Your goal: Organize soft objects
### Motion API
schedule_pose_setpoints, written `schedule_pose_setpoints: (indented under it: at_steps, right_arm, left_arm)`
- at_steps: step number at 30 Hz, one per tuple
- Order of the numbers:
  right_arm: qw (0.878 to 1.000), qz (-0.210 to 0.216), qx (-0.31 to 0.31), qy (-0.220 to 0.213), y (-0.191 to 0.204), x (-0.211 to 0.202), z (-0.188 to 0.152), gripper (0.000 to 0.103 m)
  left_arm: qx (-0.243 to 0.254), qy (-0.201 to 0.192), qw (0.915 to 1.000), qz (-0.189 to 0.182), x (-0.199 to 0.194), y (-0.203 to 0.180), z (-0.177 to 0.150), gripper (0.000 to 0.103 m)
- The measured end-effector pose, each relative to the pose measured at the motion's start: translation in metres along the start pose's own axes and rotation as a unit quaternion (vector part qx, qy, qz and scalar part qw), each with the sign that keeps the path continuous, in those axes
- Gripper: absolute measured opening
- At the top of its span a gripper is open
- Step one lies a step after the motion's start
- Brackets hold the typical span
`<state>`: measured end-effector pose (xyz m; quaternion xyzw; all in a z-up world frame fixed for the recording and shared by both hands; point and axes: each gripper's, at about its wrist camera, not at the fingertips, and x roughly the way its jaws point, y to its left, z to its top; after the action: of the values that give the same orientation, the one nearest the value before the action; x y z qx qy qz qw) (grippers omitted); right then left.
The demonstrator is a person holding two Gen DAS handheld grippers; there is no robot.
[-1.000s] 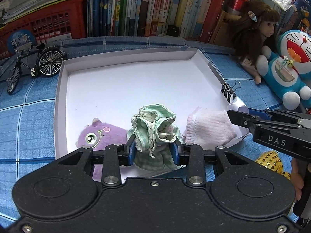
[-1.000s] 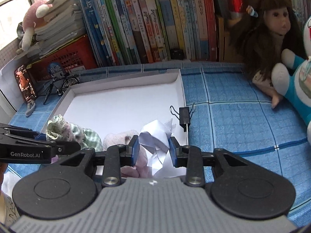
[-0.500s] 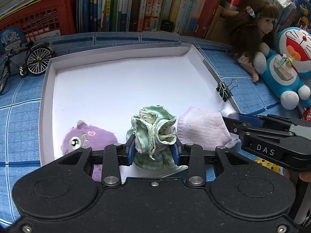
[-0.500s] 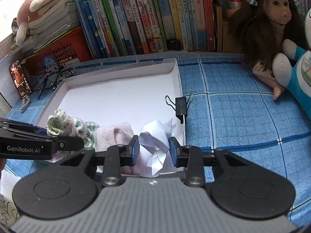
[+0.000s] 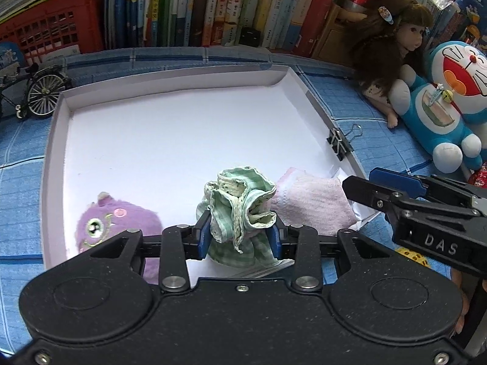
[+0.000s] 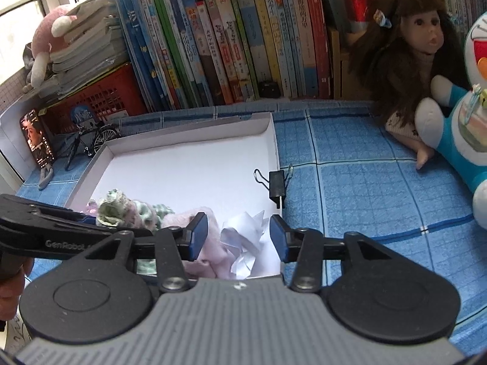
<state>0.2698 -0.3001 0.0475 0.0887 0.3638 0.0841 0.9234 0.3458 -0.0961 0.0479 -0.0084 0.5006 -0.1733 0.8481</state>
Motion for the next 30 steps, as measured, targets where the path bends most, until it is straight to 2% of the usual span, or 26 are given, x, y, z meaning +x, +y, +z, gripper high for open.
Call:
schedule_pose_setpoints:
  at_steps: [6,11,15,25,30]
  right_arm:
    - [1.000,-0.003,-0.008,-0.006,0.001,-0.004,-0.002,0.061]
    - [1.000,-0.004,-0.004,-0.009,0.000,-0.006,-0.004,0.061]
    - [1.000,-0.004,0.002,-0.011,-0.002,-0.008,-0.005,0.061]
    - [1.000,-0.001,-0.003,-0.031,0.011,-0.032,-0.001,0.064]
    - [0.998,0.000,-0.021,-0.054,0.023,-0.055,-0.002,0.068]
  left_arm:
    - [0.003,0.005,0.9999,-0.012,0.007,-0.011,0.001,0.036]
    - [0.010,0.005,0.9999,-0.006,0.008,-0.014,0.000,0.039]
    - [0.013,0.002,0.9999,0.001,0.004,-0.013,0.000,0.048]
    - [0.015,-0.032,0.9992,0.017,-0.040,-0.007,-0.001,0.063]
    - [0.026,-0.062,0.9976,0.020,-0.074,-0.008,-0.014,0.070]
